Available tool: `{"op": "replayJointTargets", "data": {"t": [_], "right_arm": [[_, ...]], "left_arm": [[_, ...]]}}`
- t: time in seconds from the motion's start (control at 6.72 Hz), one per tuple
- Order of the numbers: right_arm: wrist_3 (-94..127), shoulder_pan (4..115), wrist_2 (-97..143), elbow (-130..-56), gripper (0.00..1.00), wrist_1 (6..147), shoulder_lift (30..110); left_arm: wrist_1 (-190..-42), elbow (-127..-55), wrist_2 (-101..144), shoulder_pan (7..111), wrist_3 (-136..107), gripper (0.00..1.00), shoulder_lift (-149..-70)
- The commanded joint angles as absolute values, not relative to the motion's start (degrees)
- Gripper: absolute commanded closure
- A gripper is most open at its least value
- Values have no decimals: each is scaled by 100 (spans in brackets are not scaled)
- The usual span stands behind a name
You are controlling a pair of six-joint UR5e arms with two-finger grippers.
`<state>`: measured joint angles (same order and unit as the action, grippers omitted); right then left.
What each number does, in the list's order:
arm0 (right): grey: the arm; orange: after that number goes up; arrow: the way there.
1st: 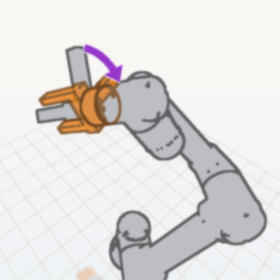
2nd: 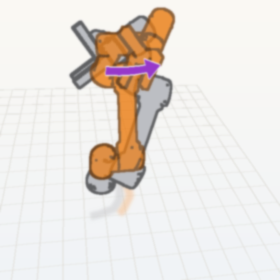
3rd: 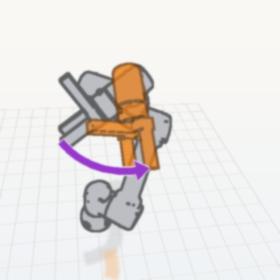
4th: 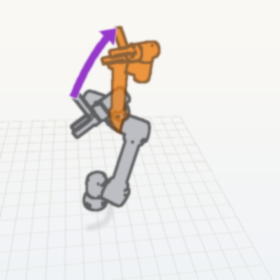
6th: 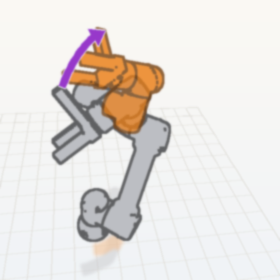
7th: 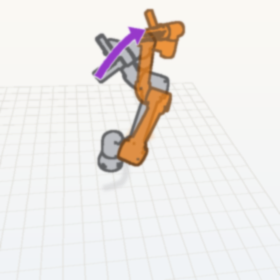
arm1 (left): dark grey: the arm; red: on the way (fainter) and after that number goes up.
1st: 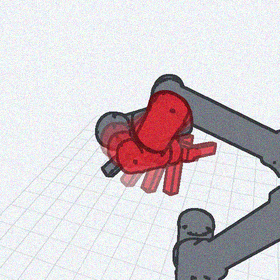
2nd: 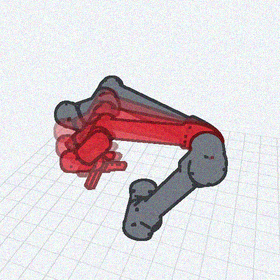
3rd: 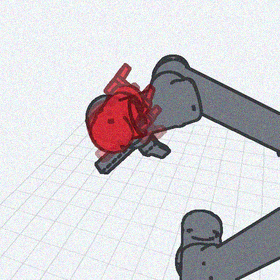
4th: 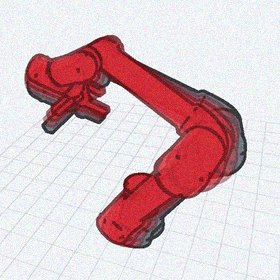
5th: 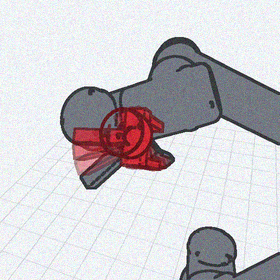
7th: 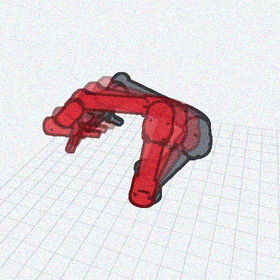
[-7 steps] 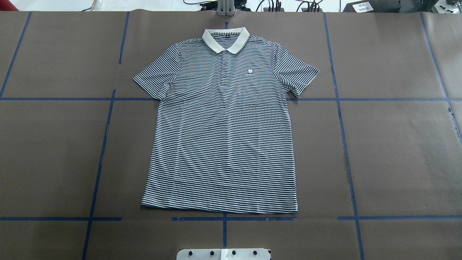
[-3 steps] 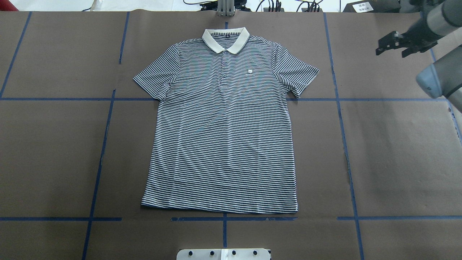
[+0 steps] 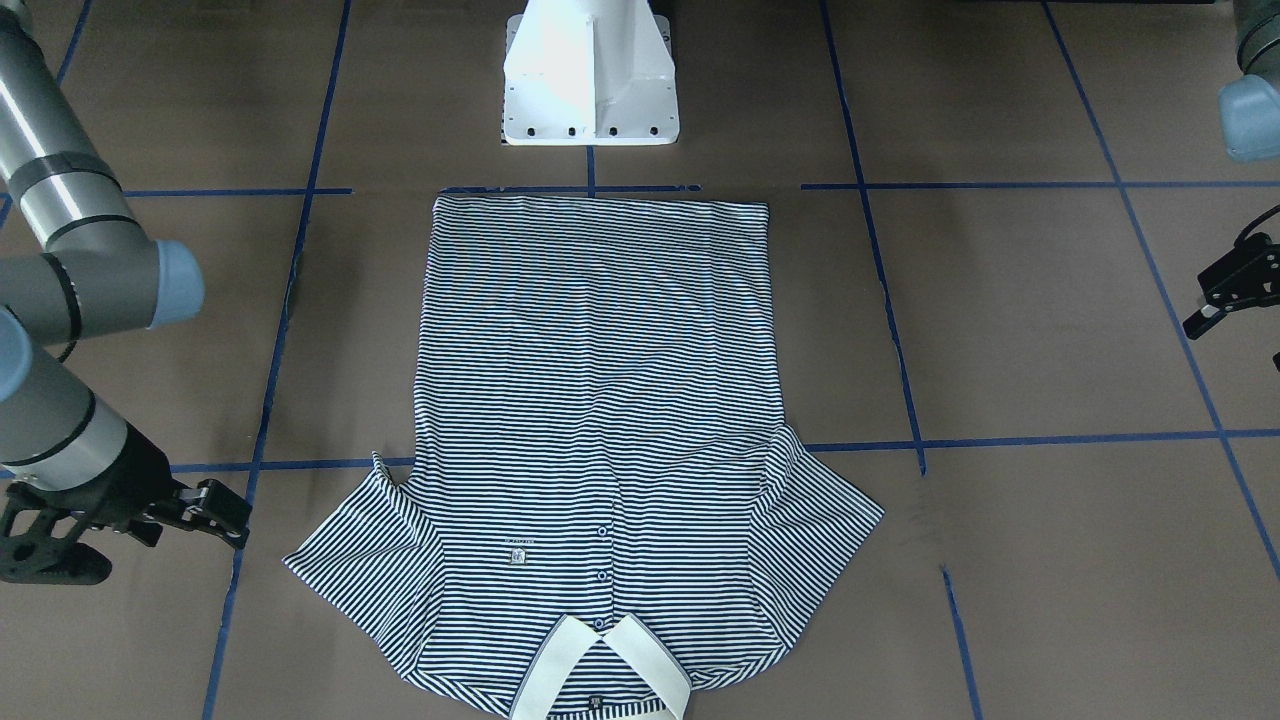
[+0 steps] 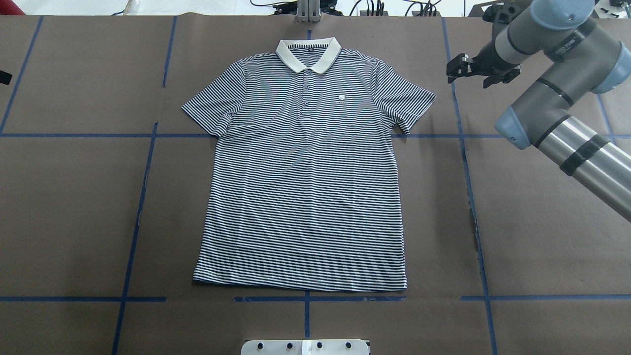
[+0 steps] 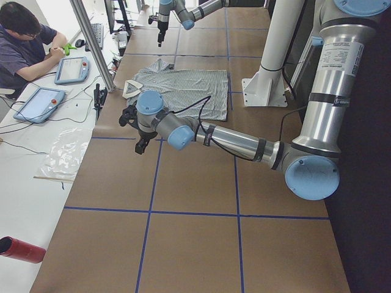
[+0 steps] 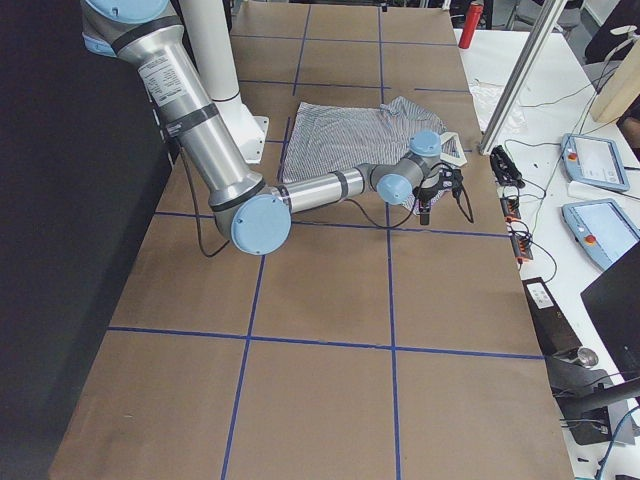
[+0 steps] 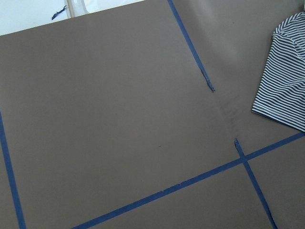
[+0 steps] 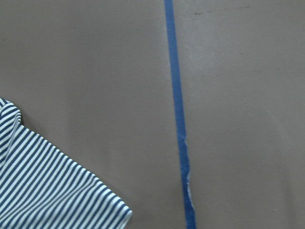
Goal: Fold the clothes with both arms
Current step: 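Move the right gripper to the short sleeve nearest it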
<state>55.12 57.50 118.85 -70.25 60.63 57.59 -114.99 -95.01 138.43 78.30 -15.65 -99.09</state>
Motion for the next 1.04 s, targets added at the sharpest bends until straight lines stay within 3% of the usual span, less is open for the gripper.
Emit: {"op": "replayJointTargets", "data": {"t": [0.0, 0.89], "right_arm": [[5450, 5433, 11411, -6269, 0, 6047, 5108], [4843, 5265, 11382, -6056, 3, 6038, 5115]], "left_arm": [[-11522, -9439, 13843, 7822, -1591, 0, -9932], [-11522, -9439, 13860, 7822, -1626, 0, -9958]]}}
